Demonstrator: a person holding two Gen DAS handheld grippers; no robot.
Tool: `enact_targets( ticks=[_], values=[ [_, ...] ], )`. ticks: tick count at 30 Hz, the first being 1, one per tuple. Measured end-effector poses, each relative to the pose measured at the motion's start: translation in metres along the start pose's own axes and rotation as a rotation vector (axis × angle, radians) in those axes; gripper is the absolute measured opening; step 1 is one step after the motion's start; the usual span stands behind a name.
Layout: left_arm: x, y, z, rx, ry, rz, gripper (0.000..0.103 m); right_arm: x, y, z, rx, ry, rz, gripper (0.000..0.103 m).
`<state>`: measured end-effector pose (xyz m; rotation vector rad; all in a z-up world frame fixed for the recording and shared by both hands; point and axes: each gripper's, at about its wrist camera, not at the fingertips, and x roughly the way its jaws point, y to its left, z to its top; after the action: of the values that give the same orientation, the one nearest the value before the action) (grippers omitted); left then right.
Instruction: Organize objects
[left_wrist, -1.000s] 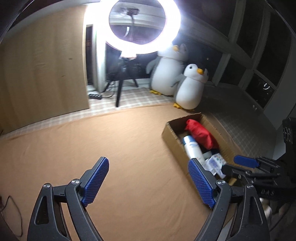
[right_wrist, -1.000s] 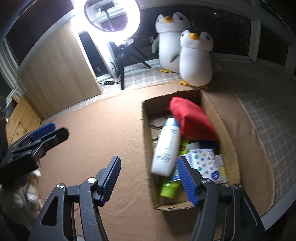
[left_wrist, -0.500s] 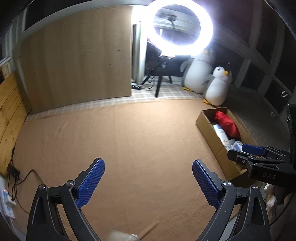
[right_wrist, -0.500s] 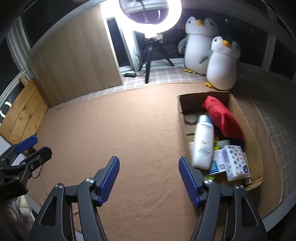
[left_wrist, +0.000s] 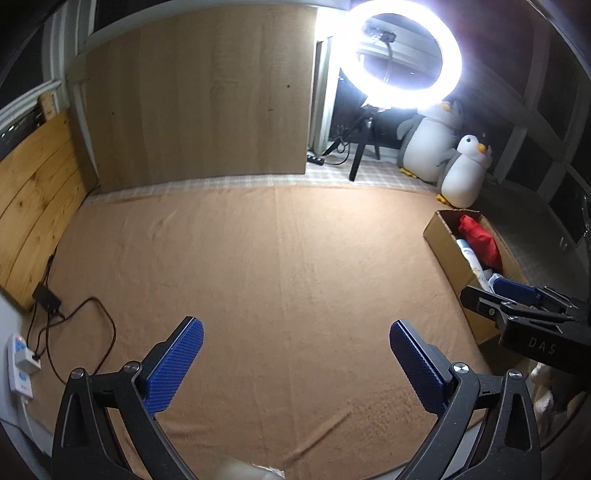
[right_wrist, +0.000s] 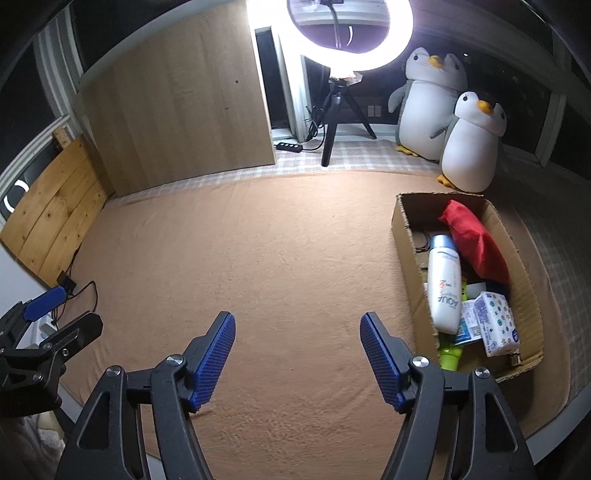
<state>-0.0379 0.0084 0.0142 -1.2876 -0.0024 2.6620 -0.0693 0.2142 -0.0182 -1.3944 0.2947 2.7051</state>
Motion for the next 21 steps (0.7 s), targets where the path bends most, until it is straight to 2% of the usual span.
enact_targets(
  ticks=[9, 21],
  values=[
    [0.015, 0.013, -0.014, -0.028, 0.034, 0.021, 0.103, 0.008, 0.021, -0.015, -0.038, 0.012, -0.022, 0.067],
    [0.027, 0.011, -0.013, -0.021, 0.051, 0.017, 0.103, 0.012, 0.022, -0.017, -0.02, 0.021, -0.03, 0.067]
  ],
)
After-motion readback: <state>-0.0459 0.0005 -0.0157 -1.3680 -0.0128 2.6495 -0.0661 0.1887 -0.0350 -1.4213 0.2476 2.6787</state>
